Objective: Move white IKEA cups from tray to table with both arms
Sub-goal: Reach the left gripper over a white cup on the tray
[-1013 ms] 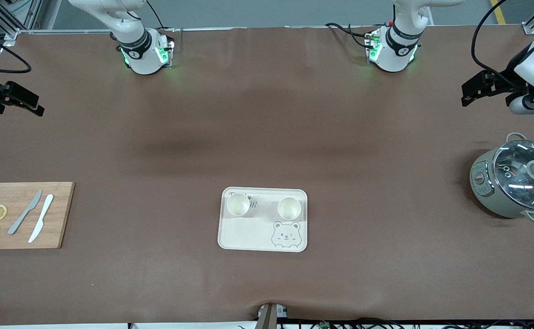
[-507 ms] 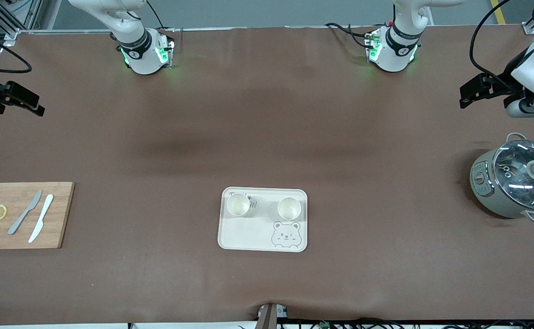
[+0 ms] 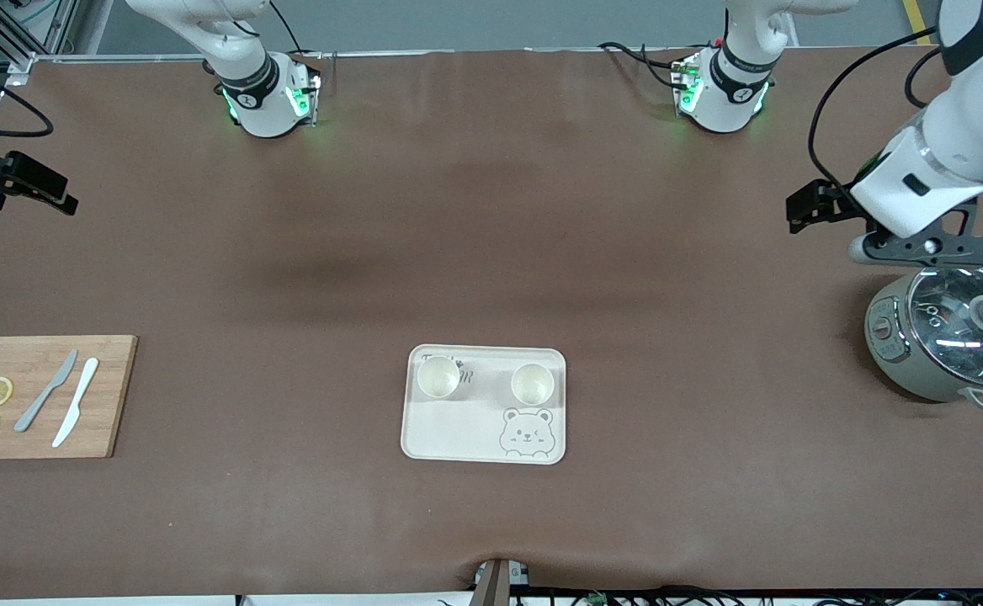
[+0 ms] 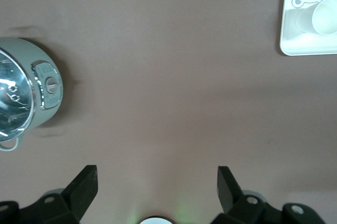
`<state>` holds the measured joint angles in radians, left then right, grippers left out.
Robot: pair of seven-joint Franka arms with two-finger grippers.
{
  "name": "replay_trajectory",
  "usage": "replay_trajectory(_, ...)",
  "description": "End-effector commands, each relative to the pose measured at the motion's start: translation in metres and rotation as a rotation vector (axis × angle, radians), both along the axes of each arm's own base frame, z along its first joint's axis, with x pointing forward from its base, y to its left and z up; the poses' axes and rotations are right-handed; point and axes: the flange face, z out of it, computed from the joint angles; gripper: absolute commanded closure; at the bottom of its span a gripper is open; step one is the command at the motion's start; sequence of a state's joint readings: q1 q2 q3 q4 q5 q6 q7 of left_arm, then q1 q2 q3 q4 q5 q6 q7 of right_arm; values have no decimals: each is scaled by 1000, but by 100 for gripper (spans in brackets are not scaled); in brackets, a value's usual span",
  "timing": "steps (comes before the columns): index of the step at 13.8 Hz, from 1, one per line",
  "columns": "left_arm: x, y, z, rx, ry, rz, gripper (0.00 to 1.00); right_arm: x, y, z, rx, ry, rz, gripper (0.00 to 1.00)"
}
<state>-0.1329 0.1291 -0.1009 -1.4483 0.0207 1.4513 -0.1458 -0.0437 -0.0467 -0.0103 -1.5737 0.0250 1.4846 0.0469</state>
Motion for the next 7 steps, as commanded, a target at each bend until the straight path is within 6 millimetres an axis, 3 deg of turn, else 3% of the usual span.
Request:
replay_trajectory(1,8,-27,-11,5,7,19,0,1,0,3,-10,-1,9,0)
replay_trajectory(4,11,-67,-26,3,-12,23,0,0,0,4,-11,0,8,0)
replay_trajectory(7,23,-126,-55,-13,-62,81,0,1,0,3,-11,0,10,0)
